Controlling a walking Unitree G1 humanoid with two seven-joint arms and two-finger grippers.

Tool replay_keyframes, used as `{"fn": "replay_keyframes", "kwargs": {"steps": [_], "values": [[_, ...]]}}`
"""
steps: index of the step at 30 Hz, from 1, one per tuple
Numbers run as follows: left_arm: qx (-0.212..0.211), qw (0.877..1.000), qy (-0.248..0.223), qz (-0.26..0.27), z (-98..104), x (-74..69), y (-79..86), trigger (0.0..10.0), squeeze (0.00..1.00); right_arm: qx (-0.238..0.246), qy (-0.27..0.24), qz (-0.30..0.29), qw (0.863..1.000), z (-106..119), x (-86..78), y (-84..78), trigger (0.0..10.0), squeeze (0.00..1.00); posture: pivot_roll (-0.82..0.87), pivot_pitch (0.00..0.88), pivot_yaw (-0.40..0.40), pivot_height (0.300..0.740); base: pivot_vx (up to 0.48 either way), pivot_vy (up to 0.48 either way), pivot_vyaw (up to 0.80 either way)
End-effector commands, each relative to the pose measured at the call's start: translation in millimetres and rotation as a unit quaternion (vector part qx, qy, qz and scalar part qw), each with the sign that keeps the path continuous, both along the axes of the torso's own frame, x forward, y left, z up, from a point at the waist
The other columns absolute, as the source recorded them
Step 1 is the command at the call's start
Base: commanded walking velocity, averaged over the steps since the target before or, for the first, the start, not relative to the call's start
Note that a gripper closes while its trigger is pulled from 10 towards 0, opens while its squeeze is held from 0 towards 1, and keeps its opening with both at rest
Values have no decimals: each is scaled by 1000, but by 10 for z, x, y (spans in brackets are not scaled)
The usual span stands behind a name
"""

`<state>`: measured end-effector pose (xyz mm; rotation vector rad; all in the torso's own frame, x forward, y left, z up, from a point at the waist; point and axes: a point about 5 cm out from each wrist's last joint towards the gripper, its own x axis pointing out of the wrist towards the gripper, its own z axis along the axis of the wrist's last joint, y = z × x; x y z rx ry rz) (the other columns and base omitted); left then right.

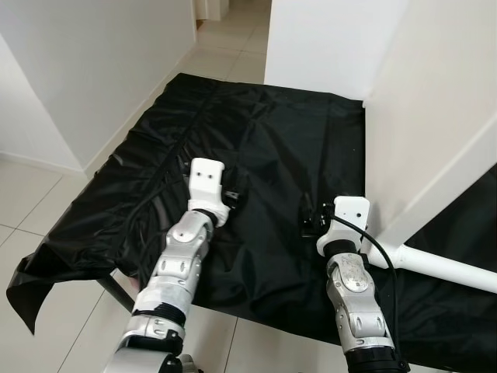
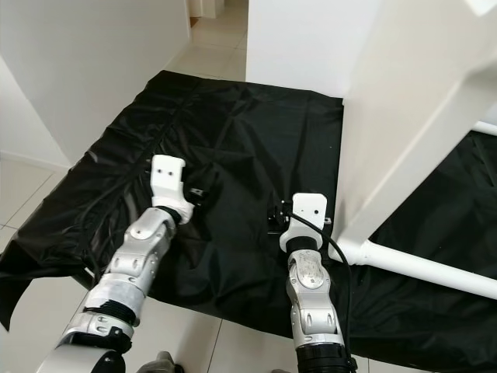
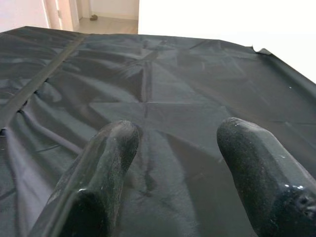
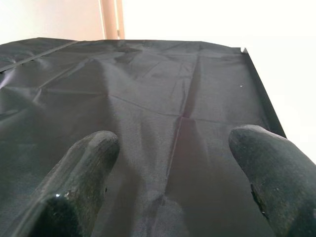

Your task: Building children table

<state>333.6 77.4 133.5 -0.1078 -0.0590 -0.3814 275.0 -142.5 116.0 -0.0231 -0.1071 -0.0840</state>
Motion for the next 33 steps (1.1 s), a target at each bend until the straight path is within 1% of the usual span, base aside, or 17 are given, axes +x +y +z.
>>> {"fn": "replay_keyframes", "kwargs": {"steps": [1,7,12,18,19,24,33], "values": [[3,1000,-7,-1,26,5,-25,10000,0,-5,-2,2,1000,-4,7,13,10000,0,78,0,0,740,0,0,0],[2,1000,-8,0,22,4,-25,10000,0,-4,-4,1,1000,-12,12,15,10000,0,82,0,0,740,0,0,0],[-5,1000,-20,11,56,6,-25,10000,0,-16,-10,-2,1000,-22,42,-1,10000,0,88,0,0,740,0,0,0],[-6,1000,-22,11,32,-16,-51,10000,0,-24,-13,-1,1000,-33,46,2,10000,0,86,0,0,740,0,0,0],[-7,1000,-22,9,25,-25,-52,10000,0,-25,-14,-2,1000,-34,43,2,10000,0,85,0,-60,740,0,0,0],[-2,1000,-23,-1,12,-44,-45,10000,0,-34,-15,1,999,-39,30,15,10000,0,83,0,-58,740,0,0,0],[10,1000,-28,5,14,-41,-27,10000,0,-45,-16,0,999,-68,8,4,10000,0,92,0,-58,740,0,0,0]]}}
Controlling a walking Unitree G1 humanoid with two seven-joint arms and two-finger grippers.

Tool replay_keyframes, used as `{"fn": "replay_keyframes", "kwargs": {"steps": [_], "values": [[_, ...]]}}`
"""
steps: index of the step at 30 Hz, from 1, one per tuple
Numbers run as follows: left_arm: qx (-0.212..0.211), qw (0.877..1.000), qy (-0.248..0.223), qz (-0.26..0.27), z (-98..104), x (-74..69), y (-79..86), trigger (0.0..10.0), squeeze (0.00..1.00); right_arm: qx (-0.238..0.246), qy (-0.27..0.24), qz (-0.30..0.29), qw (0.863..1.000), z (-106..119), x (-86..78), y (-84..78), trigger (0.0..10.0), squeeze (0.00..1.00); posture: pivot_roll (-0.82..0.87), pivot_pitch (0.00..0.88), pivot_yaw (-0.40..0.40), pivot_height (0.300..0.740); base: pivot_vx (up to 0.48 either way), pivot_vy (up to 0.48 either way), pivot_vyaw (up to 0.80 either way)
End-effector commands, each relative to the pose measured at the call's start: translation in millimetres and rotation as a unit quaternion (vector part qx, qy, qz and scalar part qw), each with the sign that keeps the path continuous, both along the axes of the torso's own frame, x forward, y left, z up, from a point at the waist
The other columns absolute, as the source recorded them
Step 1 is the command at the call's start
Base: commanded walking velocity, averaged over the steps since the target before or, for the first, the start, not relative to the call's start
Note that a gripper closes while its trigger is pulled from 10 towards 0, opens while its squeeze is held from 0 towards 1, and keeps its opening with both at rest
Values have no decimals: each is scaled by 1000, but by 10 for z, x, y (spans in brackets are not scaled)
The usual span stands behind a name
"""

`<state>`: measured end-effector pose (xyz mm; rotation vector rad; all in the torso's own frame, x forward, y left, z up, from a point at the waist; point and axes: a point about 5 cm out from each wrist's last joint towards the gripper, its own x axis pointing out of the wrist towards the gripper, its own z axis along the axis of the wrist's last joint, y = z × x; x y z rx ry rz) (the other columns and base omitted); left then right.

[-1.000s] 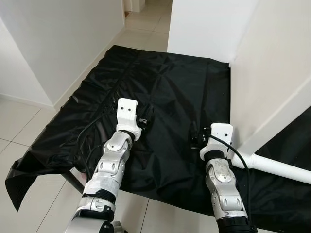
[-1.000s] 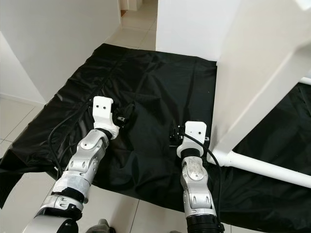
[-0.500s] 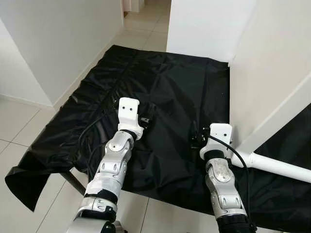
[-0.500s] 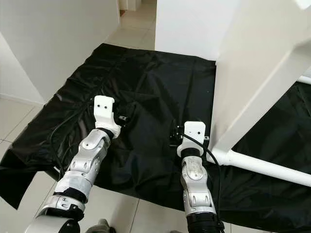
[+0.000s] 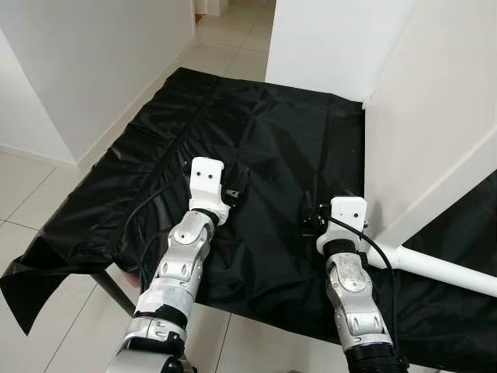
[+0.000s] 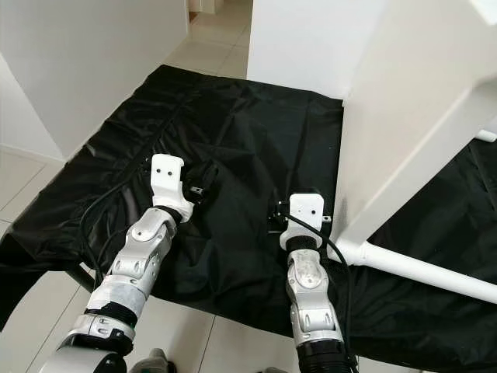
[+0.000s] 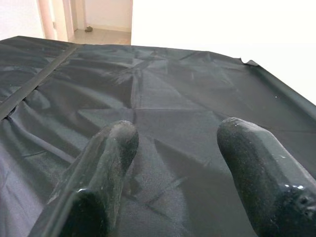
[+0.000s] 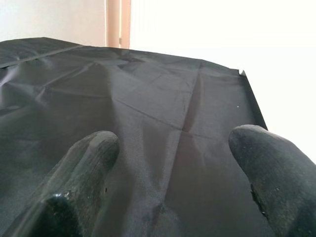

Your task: Building children table

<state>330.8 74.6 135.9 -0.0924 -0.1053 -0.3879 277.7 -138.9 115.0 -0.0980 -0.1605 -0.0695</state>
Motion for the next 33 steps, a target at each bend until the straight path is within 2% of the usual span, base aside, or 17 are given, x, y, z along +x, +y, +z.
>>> {"fn": "replay_keyframes", "kwargs": {"steps": [1,14,33], "values": [[9,1000,-5,9,-10,-12,6,10000,0,-5,9,-6,1000,-65,-19,-35,10000,0,92,0,-58,740,0,0,0],[9,1000,-16,9,-4,-5,13,10000,0,-27,10,-10,1000,-92,-42,-71,10000,0,86,0,-67,740,0,0,0],[15,999,-25,-14,-16,-57,-64,10000,0,-38,2,-20,999,-94,-101,-75,10000,0,67,0,-44,740,0,0,0]]}}
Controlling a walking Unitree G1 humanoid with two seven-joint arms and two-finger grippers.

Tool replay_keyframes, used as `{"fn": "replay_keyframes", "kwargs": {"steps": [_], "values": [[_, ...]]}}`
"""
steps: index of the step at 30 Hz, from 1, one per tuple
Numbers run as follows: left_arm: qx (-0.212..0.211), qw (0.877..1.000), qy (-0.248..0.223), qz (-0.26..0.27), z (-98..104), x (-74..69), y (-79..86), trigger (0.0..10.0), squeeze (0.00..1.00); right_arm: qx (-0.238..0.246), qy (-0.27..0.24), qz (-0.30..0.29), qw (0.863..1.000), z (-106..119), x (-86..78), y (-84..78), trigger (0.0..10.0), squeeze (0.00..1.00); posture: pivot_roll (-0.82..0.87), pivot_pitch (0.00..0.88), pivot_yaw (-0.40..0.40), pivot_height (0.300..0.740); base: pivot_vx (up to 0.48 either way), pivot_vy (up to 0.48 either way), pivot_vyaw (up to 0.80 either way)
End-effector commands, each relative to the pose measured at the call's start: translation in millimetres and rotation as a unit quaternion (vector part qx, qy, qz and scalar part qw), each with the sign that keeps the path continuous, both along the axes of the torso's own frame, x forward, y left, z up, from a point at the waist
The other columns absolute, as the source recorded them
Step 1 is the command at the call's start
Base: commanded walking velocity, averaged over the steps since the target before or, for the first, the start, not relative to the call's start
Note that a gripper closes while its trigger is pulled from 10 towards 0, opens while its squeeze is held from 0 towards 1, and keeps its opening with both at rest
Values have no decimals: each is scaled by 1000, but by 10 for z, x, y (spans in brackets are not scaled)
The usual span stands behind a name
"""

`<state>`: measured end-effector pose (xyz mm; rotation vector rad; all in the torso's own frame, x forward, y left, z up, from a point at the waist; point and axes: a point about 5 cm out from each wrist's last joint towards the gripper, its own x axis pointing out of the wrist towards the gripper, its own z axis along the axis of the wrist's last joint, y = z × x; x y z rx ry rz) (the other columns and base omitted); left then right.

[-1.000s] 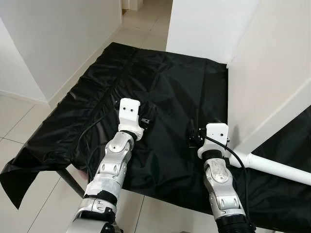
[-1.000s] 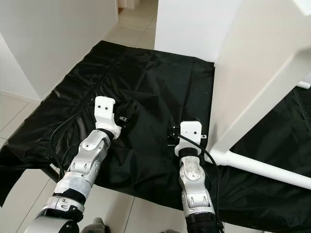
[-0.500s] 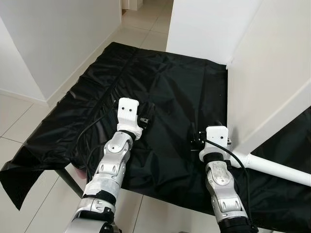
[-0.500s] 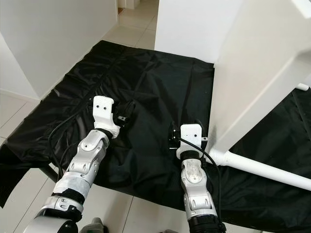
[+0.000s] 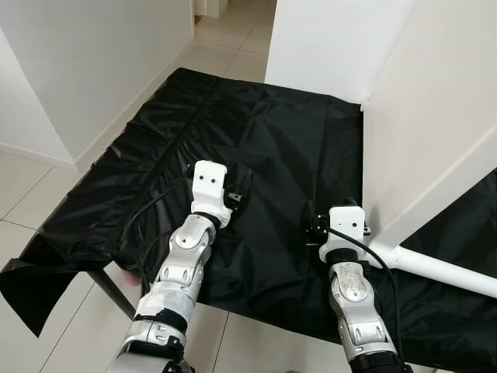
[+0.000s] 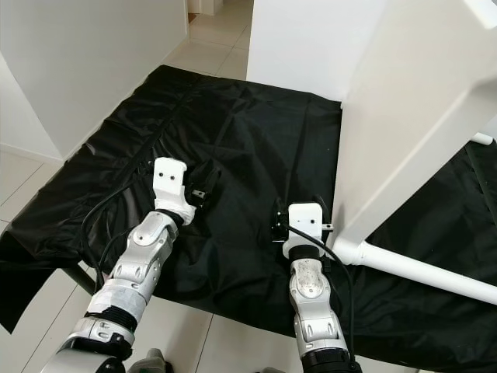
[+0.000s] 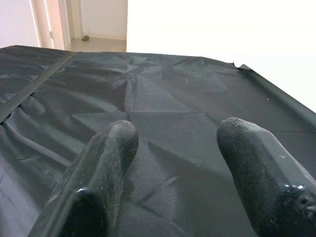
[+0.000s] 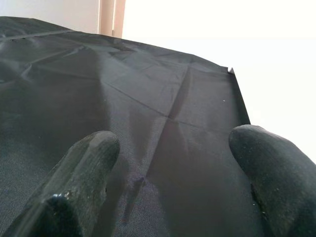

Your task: Building children table

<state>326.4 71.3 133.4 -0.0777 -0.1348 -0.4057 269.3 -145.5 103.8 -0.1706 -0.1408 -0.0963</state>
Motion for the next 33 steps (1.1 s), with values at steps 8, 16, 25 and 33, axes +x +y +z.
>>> {"fn": "replay_keyframes", "kwargs": {"steps": [8,16,25,33], "values": [[13,1000,-10,-8,8,-18,-36,10000,0,-2,-9,-2,1000,10,-28,15,10000,0,68,0,-39,740,0,0,0],[17,1000,-13,-9,13,-16,-29,10000,0,-6,-9,-3,1000,-3,-43,26,10000,0,69,0,-36,740,0,0,0],[22,1000,-7,-10,-12,-24,-31,10000,0,-4,-5,-7,1000,-15,-54,20,10000,0,61,0,-36,740,0,0,0],[26,1000,-9,-13,-13,-20,-53,10000,0,-11,-5,-7,1000,-22,-64,14,10000,0,60,0,-39,740,0,0,0]]}}
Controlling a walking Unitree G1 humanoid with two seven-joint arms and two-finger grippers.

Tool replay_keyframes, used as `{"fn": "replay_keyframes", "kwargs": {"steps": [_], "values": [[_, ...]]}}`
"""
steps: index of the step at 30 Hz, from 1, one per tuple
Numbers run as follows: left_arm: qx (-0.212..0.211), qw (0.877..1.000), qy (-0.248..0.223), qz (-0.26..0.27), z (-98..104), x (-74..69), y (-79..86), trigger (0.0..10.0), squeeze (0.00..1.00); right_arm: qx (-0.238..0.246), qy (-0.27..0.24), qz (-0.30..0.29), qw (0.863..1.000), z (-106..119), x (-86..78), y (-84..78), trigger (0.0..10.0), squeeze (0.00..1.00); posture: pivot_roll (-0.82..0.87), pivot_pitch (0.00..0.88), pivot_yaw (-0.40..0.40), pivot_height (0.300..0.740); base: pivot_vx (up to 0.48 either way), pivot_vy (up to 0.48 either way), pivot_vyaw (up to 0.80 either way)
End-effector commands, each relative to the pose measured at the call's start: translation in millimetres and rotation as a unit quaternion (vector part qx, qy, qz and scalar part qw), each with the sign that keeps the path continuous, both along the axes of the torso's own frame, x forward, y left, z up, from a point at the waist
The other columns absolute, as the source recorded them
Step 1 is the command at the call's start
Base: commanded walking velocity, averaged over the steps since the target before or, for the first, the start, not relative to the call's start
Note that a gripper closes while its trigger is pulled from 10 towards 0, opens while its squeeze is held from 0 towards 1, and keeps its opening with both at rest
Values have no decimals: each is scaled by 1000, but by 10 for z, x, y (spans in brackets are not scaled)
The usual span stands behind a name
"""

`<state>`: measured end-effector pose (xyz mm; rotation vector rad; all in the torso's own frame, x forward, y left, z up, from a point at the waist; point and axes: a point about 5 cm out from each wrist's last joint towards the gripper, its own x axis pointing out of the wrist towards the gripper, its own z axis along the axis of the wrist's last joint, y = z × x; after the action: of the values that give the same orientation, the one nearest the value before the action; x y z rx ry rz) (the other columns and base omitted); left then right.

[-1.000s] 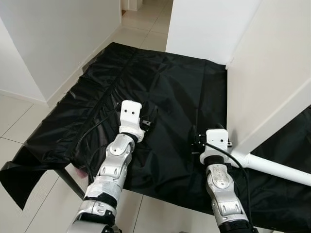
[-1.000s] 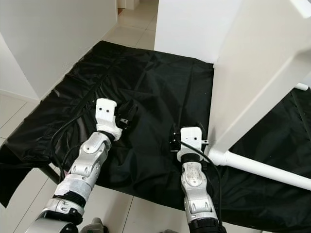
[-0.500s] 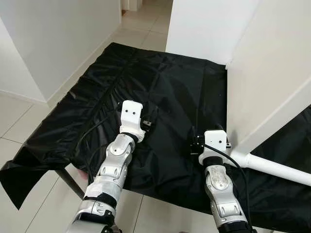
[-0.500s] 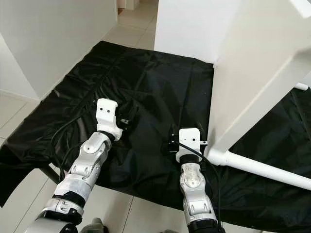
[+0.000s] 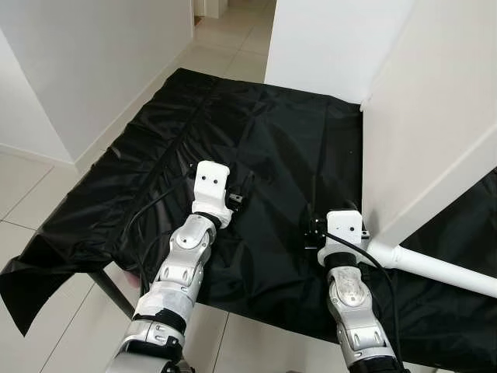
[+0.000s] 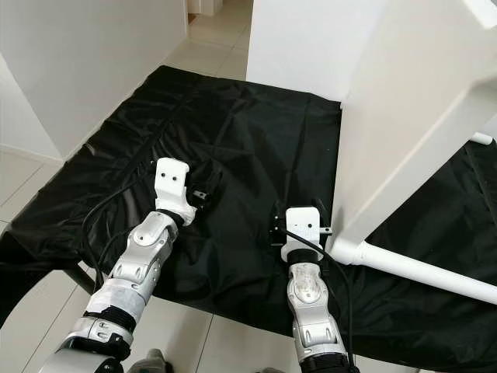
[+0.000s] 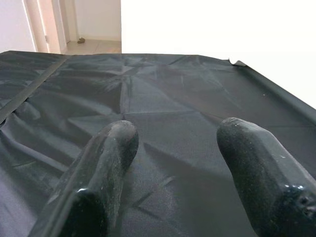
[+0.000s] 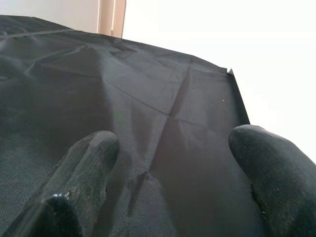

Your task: Building children table

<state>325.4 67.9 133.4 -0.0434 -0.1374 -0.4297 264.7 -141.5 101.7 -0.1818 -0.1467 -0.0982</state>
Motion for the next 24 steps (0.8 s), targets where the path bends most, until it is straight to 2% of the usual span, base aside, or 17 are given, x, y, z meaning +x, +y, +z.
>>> {"fn": "replay_keyframes", "kwargs": {"steps": [1,24], "values": [[9,1000,-3,-2,-13,-10,-20,10000,0,-6,-3,-6,1000,0,-18,-26,10000,0,60,0,-39,740,0,0,0],[19,1000,-13,2,-6,-6,13,10000,0,-11,2,5,1000,-28,-9,15,10000,0,75,0,-51,740,0,0,0]]}}
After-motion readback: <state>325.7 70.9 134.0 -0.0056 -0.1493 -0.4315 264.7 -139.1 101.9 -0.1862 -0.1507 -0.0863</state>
